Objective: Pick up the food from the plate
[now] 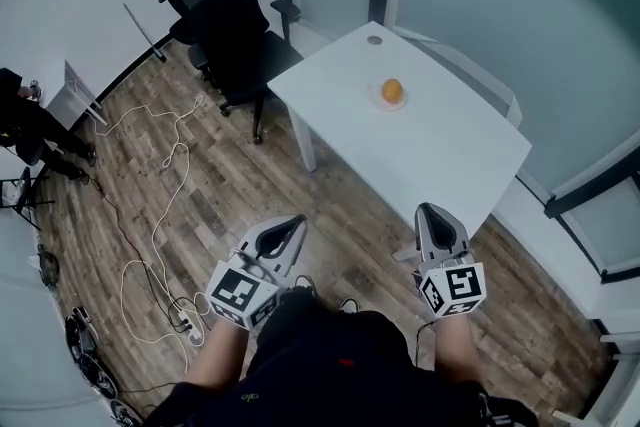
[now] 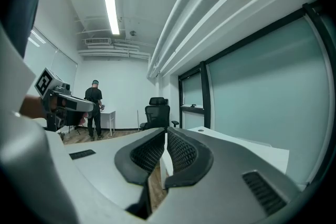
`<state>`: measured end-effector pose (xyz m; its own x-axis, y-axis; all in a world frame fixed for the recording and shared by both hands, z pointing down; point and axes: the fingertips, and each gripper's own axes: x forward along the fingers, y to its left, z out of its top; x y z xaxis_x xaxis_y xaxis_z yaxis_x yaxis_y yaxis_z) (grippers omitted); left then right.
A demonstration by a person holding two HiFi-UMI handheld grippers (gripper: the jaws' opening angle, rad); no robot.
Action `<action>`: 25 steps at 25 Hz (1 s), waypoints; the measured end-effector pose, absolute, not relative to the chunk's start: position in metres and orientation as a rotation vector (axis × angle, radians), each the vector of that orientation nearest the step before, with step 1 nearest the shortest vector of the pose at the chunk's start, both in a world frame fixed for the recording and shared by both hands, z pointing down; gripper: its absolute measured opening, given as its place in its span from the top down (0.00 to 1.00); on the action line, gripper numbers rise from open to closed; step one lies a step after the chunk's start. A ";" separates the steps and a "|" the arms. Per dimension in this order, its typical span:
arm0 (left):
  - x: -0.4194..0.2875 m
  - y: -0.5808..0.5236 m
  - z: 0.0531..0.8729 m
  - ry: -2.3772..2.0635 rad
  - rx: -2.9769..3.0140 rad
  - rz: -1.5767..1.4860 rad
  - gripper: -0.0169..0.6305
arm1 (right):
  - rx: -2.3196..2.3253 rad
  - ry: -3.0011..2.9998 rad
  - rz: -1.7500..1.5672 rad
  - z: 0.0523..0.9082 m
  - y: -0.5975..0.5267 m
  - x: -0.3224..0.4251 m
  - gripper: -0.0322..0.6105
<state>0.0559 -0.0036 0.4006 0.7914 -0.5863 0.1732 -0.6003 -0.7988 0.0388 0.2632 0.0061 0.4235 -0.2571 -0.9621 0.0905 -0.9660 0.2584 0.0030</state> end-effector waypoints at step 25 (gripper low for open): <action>0.075 -0.364 0.426 -0.653 2.943 0.245 0.94 | 1.943 -2.183 0.110 0.435 -0.320 0.260 0.90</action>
<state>0.0748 -0.3639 0.4261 0.8940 -0.4093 0.1822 -0.4282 -0.9003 0.0787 0.2603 -0.3199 0.4354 -0.1041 -0.9721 0.2101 -0.9883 0.1248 0.0877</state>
